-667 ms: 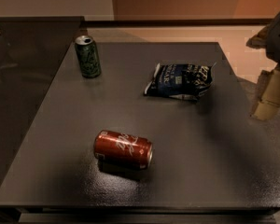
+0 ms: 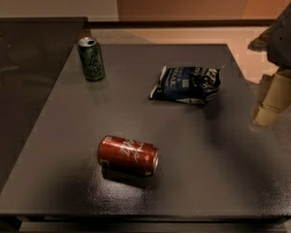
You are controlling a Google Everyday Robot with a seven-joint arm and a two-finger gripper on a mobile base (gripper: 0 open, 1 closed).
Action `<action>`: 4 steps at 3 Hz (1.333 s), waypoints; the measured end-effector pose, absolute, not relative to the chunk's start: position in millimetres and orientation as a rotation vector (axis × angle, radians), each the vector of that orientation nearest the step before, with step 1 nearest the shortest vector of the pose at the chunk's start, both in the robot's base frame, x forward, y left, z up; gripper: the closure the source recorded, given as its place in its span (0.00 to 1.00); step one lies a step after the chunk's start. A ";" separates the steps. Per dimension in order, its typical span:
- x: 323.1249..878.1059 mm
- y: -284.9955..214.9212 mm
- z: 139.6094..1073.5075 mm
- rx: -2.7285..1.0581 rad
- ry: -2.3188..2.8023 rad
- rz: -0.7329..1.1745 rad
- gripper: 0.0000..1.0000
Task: Pick coke can
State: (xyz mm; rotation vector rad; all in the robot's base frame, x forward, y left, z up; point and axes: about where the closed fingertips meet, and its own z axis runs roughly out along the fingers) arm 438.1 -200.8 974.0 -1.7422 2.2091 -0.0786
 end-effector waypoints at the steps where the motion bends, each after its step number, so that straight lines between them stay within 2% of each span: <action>1: 436.4 -176.4 966.1 -1.768 2.179 -0.033 0.00; 4: 413.0 -75.1 922.5 -1.813 2.148 0.087 0.00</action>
Offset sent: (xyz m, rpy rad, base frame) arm -0.0071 0.0977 -0.0428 0.1114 0.0602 0.0862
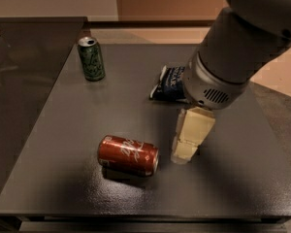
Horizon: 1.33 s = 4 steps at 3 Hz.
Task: Pick coke can
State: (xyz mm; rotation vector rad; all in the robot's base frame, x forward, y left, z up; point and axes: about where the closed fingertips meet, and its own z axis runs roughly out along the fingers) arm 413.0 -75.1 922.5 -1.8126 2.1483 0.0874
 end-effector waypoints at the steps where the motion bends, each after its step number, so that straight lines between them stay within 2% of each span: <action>1: 395.2 -41.6 908.0 -1.849 2.140 0.082 0.00; 4: 362.3 22.1 863.7 -1.971 2.128 0.070 0.00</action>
Offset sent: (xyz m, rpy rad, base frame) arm -0.0600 0.0890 -0.0546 -0.0707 0.0589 0.0941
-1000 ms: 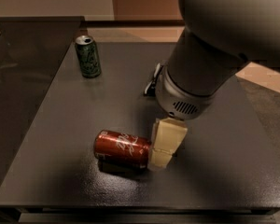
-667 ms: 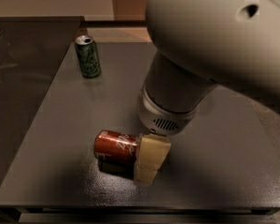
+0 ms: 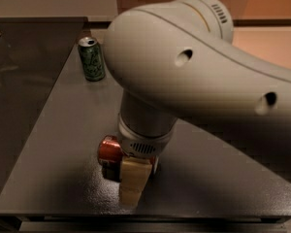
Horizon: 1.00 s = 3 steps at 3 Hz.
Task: Pick coke can
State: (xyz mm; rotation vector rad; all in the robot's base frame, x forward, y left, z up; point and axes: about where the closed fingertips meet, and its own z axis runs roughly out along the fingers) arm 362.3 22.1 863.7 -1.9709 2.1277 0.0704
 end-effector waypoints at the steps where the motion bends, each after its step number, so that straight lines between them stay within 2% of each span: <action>1: 367.6 30.8 850.3 -1.973 2.124 0.073 0.17; 3: 383.3 33.8 844.2 -1.954 2.110 0.117 0.64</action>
Offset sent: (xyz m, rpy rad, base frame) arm 0.0275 0.0122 -0.0383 0.0421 0.0207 -0.0050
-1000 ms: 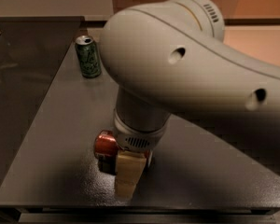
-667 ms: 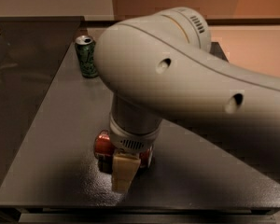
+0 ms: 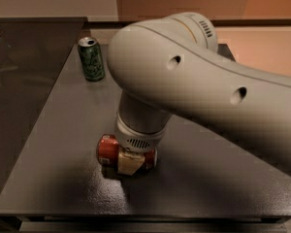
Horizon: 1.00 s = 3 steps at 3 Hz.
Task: Pick coke can
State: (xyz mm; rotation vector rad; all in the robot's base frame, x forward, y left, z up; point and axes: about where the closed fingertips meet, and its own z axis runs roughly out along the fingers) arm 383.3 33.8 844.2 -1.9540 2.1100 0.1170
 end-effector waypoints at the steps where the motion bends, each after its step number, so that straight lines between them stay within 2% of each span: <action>1: 385.8 35.2 865.1 -1.960 2.077 0.129 0.86; 2: 391.3 35.1 900.0 -1.976 2.015 0.142 1.00; 3: 402.1 30.5 935.8 -1.993 1.943 0.149 1.00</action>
Offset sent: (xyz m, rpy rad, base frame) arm 0.0199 -0.0006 0.0957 0.0834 -0.0436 0.1063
